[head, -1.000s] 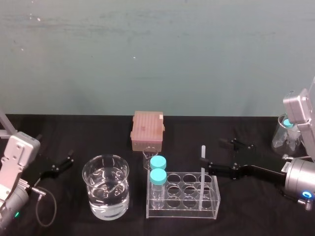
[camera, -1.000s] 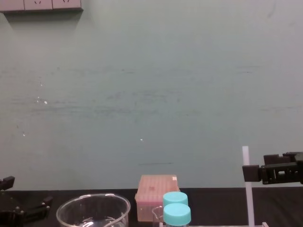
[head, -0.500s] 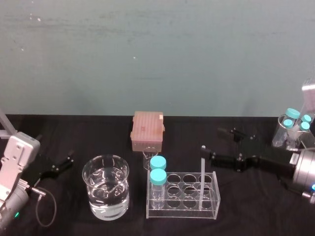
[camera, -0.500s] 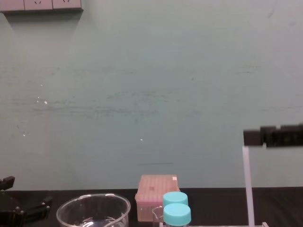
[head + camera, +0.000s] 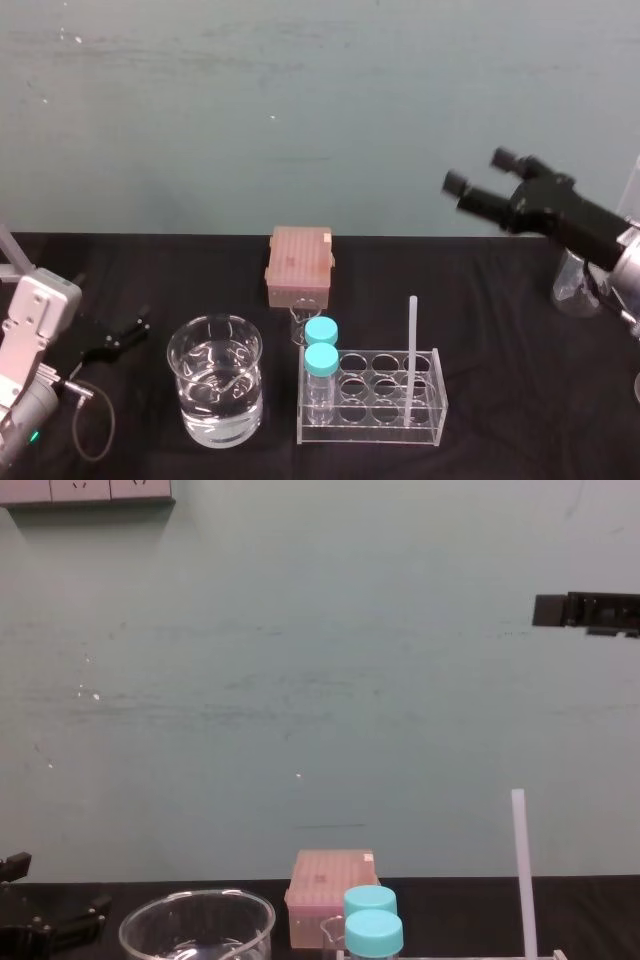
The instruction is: Pick up the stirring rod with one hand, then place it down.
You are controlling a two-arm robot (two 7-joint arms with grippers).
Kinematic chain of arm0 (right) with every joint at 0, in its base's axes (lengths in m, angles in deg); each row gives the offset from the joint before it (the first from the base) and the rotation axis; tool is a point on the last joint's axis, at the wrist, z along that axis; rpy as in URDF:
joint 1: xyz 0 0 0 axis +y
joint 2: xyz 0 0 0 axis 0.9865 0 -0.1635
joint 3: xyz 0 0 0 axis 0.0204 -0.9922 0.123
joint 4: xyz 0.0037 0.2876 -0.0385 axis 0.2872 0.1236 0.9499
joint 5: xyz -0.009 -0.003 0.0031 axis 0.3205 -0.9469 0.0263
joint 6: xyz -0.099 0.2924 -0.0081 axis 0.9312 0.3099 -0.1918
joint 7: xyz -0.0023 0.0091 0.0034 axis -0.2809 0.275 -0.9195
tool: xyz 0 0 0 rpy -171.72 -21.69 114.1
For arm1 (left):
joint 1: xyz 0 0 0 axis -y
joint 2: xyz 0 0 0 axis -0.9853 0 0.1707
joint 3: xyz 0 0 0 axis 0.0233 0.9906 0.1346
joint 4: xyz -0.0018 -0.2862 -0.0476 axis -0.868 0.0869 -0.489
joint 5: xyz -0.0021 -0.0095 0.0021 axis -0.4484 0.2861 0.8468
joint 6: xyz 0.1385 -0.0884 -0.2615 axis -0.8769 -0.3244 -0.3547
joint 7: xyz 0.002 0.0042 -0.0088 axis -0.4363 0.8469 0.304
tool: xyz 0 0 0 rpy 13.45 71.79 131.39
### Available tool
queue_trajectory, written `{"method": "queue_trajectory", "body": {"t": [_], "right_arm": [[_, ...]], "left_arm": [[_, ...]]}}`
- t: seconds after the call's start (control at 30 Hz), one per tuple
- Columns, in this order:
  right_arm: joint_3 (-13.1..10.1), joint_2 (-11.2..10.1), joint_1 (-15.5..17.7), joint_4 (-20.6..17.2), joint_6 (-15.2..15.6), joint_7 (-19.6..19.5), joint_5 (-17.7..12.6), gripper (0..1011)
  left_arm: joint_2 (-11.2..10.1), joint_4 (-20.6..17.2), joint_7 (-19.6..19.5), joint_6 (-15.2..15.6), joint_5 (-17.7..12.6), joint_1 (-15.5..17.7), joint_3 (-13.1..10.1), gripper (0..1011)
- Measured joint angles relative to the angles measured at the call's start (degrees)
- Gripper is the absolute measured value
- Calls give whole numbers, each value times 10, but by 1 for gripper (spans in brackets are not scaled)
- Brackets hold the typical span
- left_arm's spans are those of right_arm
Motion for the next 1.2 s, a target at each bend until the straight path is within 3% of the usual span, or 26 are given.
{"method": "queue_trajectory", "body": {"t": [0.13,0.23,0.37,0.57,0.87,1.03,1.2], "right_arm": [[-4,41,-10,28,-27,-68,38,1003],[-3,82,-20,70,-69,-106,75,1003],[1,119,-27,115,-112,-127,107,1003],[15,155,-23,171,-161,-153,158,1003],[31,169,1,205,-158,-175,203,1003],[32,164,9,200,-138,-166,207,1003],[32,164,9,200,-139,-166,206,1003]], "left_arm": [[0,0,0,0,0,0,0,1005],[0,0,0,0,0,0,0,1005],[0,0,0,0,0,0,0,1005],[0,0,0,0,0,0,0,1005],[0,0,0,0,0,0,0,1005],[0,0,0,0,0,0,0,1005],[0,0,0,0,0,0,0,1005]]}}
